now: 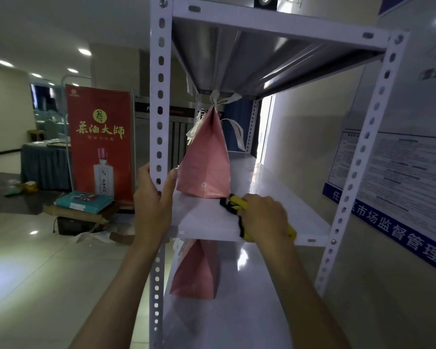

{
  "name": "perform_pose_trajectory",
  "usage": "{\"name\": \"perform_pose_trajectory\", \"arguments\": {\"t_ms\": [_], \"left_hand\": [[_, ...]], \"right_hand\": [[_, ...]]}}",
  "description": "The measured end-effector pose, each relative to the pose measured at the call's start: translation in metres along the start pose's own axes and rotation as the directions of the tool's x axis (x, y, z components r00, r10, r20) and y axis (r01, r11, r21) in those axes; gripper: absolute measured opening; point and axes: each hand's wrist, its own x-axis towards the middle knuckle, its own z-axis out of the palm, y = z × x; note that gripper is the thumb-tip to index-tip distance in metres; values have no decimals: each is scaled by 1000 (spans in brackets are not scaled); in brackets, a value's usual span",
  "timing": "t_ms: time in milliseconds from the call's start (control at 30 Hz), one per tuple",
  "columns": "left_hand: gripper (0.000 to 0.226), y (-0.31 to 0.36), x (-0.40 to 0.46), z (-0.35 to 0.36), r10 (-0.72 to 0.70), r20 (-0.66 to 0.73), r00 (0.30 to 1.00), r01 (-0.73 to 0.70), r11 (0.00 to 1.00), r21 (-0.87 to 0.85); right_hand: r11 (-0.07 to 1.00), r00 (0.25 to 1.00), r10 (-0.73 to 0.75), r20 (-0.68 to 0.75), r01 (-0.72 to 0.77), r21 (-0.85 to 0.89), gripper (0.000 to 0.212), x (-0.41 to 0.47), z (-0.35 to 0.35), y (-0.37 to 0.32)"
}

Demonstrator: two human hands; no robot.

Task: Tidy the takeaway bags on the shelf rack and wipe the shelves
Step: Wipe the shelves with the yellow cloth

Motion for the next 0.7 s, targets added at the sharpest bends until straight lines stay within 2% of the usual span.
{"name": "perform_pose_trajectory", "arguments": {"t_ms": [67,200,333,400,467,533,600,667,700], "left_hand": [[48,-1,0,-1,9,12,1000,-9,1000,-16],[38,-2,-4,-4,17,46,999,-14,998,-57],[42,-11,-14,-8,-4,100,995,12,997,-78],[41,-18,-24,-12,-29,126,992,39,996,-81],[41,-23,-36,-15,-52,137,989,63,995,-76],[41,-28,-50,-19,-78,149,986,92,992,-90],[43,-36,-69,-23,-95,164,982,113,988,-107],[49,-44,-90,-28,-99,182,978,121,986,-117],[54,-50,-102,-30,-105,198,975,133,982,-132]], "right_hand": [[995,996,-90,-27,91,50,23,-7,6,-33],[977,982,-166,-88,176,119,23,-15,22,-79],[939,962,-243,-121,265,220,23,-30,21,-81],[899,949,-289,-130,315,304,28,-39,20,-73],[877,929,-332,-163,367,308,35,-50,26,-67],[887,900,-363,-240,413,205,45,-67,38,-62],[886,869,-331,-367,420,195,53,-92,53,-56],[876,833,-290,-470,430,221,48,-117,75,-46],[876,834,-284,-474,426,225,45,-128,88,-40]]}}
